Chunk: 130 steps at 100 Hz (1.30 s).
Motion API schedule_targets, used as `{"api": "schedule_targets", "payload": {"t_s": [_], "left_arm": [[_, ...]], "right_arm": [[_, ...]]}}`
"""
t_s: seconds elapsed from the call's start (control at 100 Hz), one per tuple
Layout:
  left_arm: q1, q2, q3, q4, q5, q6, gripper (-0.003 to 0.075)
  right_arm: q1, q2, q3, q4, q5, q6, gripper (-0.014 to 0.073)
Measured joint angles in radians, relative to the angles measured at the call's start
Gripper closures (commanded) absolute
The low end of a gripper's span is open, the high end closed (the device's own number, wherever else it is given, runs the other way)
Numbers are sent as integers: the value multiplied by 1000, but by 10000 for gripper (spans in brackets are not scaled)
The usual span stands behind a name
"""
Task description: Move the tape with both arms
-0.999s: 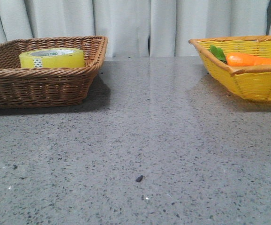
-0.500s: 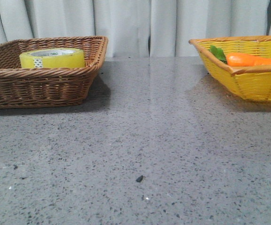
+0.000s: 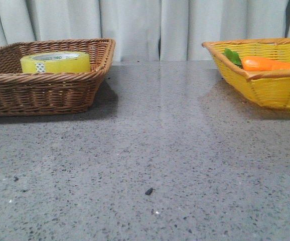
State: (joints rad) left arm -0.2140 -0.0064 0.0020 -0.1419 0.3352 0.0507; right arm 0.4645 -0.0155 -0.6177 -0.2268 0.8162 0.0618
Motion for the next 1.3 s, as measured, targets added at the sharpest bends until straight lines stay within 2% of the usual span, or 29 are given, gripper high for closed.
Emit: {"api": "schedule_targets", "payload": {"t_s": [0.4, 0.55, 0.68, 0.869, 0.999, 1.109, 1.299], "left_arm": [[0, 0, 0, 0, 0, 0, 741], [0, 0, 0, 0, 0, 0, 741], [0, 0, 0, 0, 0, 0, 741], [0, 0, 0, 0, 0, 0, 741], [0, 0, 0, 0, 0, 0, 741], [0, 0, 0, 0, 0, 0, 741], [0, 0, 0, 0, 0, 0, 741]], "right_arm": [[0, 0, 2, 0, 0, 0, 660], [-44, 0, 63, -7, -36, 0, 660], [-141, 0, 188, 11, -207, 0, 660], [-312, 0, 466, 179, -490, 0, 660], [-365, 0, 619, 207, -606, 0, 660], [-370, 0, 629, 210, -605, 0, 660], [-372, 0, 629, 210, -500, 0, 660]]}}
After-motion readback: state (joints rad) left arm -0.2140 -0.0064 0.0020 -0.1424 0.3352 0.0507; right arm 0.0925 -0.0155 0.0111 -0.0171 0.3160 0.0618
